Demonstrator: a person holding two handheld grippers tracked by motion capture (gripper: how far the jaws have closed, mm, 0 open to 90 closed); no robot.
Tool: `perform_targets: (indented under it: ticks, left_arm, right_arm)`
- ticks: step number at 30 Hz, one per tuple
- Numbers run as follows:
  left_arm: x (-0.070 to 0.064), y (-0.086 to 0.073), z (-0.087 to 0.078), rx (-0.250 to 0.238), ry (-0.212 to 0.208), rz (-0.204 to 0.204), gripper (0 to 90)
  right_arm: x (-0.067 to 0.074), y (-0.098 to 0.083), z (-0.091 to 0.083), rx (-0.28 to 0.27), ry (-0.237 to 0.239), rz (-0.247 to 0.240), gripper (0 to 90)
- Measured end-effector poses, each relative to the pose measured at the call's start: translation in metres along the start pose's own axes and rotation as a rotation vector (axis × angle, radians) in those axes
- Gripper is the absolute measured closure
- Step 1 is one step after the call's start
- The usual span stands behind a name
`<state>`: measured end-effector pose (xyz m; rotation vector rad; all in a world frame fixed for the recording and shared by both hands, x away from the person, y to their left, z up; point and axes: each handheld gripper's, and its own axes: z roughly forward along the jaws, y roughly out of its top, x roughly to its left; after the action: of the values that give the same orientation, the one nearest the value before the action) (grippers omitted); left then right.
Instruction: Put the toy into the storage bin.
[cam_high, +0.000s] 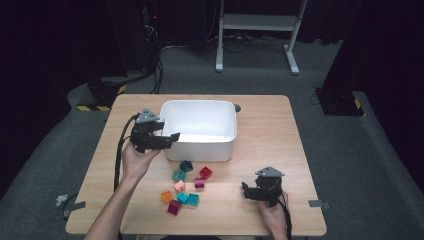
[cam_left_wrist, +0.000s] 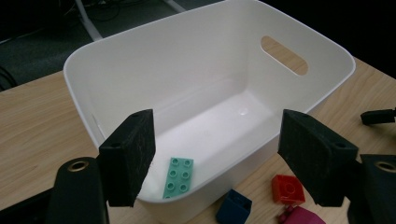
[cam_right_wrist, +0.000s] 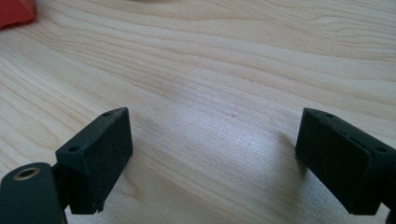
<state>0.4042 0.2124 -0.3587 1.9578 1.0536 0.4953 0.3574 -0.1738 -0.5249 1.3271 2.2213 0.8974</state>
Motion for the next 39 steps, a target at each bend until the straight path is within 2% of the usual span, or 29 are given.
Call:
perform_targets:
  ticks: [7, 9, 11, 12, 15, 16, 17, 18, 19, 20, 21, 23, 24, 25, 29, 31, 35, 36, 39]
  left_arm:
    - [0.000, -0.018, -0.011, -0.021, -0.012, -0.022, 26.8]
    - [-0.002, -0.030, -0.014, -0.019, -0.008, -0.024, 26.7]
    - [-0.002, -0.034, -0.014, -0.019, -0.008, -0.027, 26.6]
    - [-0.003, -0.043, -0.015, -0.014, -0.014, -0.036, 26.5]
    - [-0.004, -0.051, -0.015, -0.004, -0.016, -0.042, 26.5]
    - [-0.006, -0.060, -0.015, 0.007, -0.019, -0.043, 26.2]
    - [-0.006, -0.060, -0.015, 0.007, -0.019, -0.043, 26.1]
    - [-0.008, -0.069, -0.016, 0.017, -0.018, -0.041, 25.8]
    - [-0.008, -0.069, -0.016, 0.017, -0.018, -0.041, 25.6]
    - [-0.010, -0.079, -0.018, 0.019, -0.030, -0.047, 25.5]
    - [-0.010, -0.079, -0.018, 0.019, -0.030, -0.047, 25.0]
    - [-0.013, -0.091, -0.019, 0.024, -0.039, -0.051, 24.7]
    - [-0.015, -0.104, -0.021, 0.027, -0.045, -0.056, 24.3]
    - [-0.015, -0.104, -0.021, 0.027, -0.045, -0.056, 24.2]
    - [-0.019, -0.125, -0.023, 0.035, -0.053, -0.072, 24.2]
    - [-0.022, -0.138, -0.024, 0.036, -0.057, -0.085, 25.2]
    - [-0.023, -0.148, -0.023, 0.039, -0.067, -0.110, 28.7]
    - [-0.023, -0.151, -0.022, 0.042, -0.071, -0.117, 31.9]
    - [-0.024, -0.159, -0.017, 0.061, -0.071, -0.125, 33.9]
  right_arm:
    - [0.000, 0.000, 0.000, -0.001, 0.001, 0.000, 10.6]
    - [0.000, 0.000, 0.000, -0.001, 0.001, 0.001, 10.6]
    - [0.000, 0.000, 0.000, -0.001, 0.001, 0.001, 10.6]
    - [0.000, 0.000, 0.000, -0.001, 0.001, 0.001, 10.6]
    - [0.000, 0.000, 0.000, -0.001, 0.001, 0.001, 10.6]
    - [0.000, 0.000, 0.000, -0.001, 0.001, 0.001, 10.6]
    - [0.000, 0.000, 0.000, -0.001, 0.001, 0.001, 10.6]
    - [0.000, 0.000, 0.000, -0.001, 0.001, 0.001, 10.6]
    - [0.000, 0.000, 0.000, -0.001, 0.001, 0.001, 10.6]
    - [0.000, 0.000, 0.000, -0.001, 0.001, 0.001, 10.6]
    - [0.000, 0.000, 0.000, -0.001, 0.001, 0.001, 10.6]
    - [0.000, 0.000, 0.000, -0.001, 0.001, 0.000, 10.6]
    - [0.000, 0.000, 0.000, -0.001, 0.001, 0.001, 10.6]
    - [0.000, 0.000, 0.000, -0.001, 0.001, 0.001, 10.6]
    - [0.000, 0.000, 0.000, -0.001, 0.001, 0.001, 10.6]
    - [0.000, 0.000, 0.000, -0.001, 0.001, 0.001, 10.6]
    - [0.000, 0.000, 0.000, -0.001, 0.001, 0.001, 10.6]
    - [0.000, 0.000, 0.000, -0.001, 0.001, 0.001, 10.6]
    - [0.000, 0.000, 0.000, -0.001, 0.001, 0.001, 10.6]
